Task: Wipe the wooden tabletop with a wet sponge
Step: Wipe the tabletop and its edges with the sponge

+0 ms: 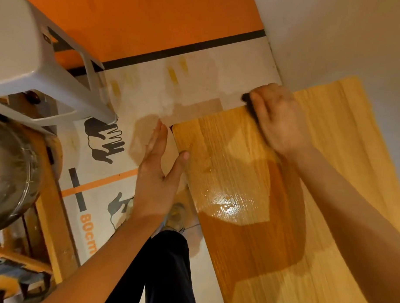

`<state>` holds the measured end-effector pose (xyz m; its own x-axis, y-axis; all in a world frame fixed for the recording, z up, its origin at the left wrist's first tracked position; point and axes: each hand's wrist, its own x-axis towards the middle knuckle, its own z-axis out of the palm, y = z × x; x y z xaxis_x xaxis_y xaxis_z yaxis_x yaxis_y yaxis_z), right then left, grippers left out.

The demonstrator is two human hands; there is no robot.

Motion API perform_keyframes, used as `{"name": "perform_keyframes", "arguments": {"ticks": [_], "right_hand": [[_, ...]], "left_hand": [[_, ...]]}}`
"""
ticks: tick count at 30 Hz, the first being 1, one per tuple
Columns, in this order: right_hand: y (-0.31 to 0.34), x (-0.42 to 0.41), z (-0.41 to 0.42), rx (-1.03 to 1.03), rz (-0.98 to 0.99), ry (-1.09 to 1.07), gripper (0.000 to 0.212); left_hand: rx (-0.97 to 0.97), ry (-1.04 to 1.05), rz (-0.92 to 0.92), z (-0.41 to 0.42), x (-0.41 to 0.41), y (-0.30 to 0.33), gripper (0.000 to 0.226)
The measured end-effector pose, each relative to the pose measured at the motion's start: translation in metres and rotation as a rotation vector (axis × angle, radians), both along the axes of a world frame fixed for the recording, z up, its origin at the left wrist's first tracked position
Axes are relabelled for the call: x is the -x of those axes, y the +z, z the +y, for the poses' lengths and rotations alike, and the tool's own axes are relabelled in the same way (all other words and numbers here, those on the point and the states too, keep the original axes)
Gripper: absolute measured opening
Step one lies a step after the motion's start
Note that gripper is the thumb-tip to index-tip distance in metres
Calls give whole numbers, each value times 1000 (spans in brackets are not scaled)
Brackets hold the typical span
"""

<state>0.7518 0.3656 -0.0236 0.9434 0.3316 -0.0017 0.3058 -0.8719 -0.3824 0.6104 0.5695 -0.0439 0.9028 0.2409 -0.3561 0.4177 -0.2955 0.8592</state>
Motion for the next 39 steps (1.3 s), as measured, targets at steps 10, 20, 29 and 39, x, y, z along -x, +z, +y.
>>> {"name": "perform_keyframes", "arguments": {"ticks": [10,20,29,39], "right_hand": [[-13,52,127,88,-116,176,35],[-7,77,86,-154,28,-364,42],[0,150,91,-164,59,-454,43],[-11,116,166,-28,40,-361,50]], "left_hand": [[8,15,-109,-5,4,-11,61],[241,-191,-121,26,5,-14,58],[307,-349,-133,59,-6,-12,55],[419,-331,-83,65,-19,-11,48]]}}
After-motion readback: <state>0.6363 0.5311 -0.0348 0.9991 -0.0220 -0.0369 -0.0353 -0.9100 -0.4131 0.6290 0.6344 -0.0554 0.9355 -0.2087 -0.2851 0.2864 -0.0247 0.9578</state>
